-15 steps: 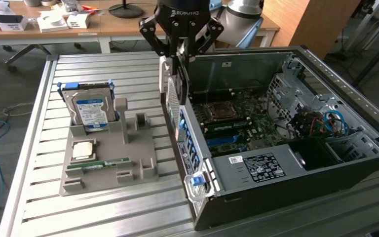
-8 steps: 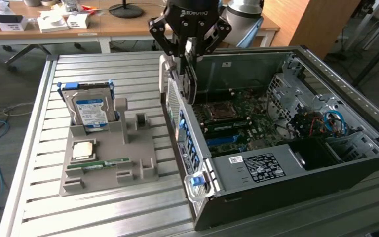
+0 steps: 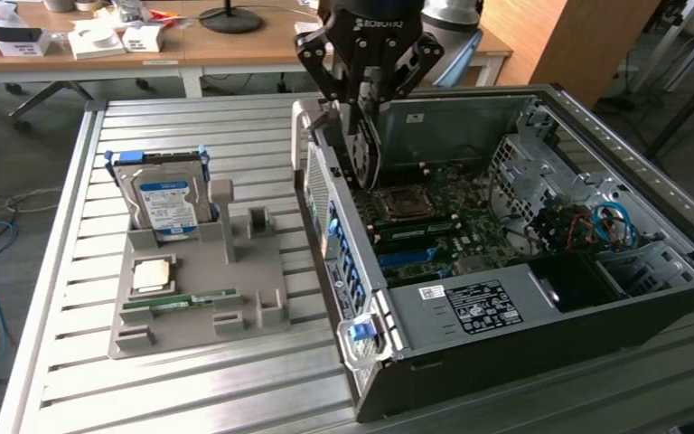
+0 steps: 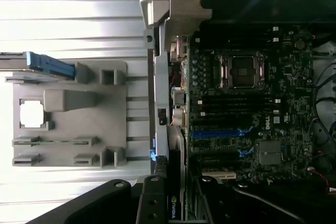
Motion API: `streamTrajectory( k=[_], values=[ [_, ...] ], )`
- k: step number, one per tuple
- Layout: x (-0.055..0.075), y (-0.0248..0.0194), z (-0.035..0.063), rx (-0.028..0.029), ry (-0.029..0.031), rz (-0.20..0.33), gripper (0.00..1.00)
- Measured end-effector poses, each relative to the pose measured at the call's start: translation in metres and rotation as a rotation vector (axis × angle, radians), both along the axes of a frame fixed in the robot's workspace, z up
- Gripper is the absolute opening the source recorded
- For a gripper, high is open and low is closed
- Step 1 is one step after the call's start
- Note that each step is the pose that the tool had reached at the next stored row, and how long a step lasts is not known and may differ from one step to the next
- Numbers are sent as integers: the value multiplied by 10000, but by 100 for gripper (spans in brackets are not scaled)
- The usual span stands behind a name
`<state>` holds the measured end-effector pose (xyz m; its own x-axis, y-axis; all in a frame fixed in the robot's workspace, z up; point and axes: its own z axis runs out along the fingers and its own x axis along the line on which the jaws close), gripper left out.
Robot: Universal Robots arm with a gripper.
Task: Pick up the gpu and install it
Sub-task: 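Pick up the gpu and move the gpu toward the slot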
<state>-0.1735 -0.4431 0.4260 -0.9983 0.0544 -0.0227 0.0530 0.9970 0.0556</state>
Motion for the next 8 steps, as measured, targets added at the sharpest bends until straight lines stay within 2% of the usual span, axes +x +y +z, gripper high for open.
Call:
streamTrajectory(
  k=[8],
  values=[
    [190, 0, 0, 7, 0, 0, 26]
  ],
)
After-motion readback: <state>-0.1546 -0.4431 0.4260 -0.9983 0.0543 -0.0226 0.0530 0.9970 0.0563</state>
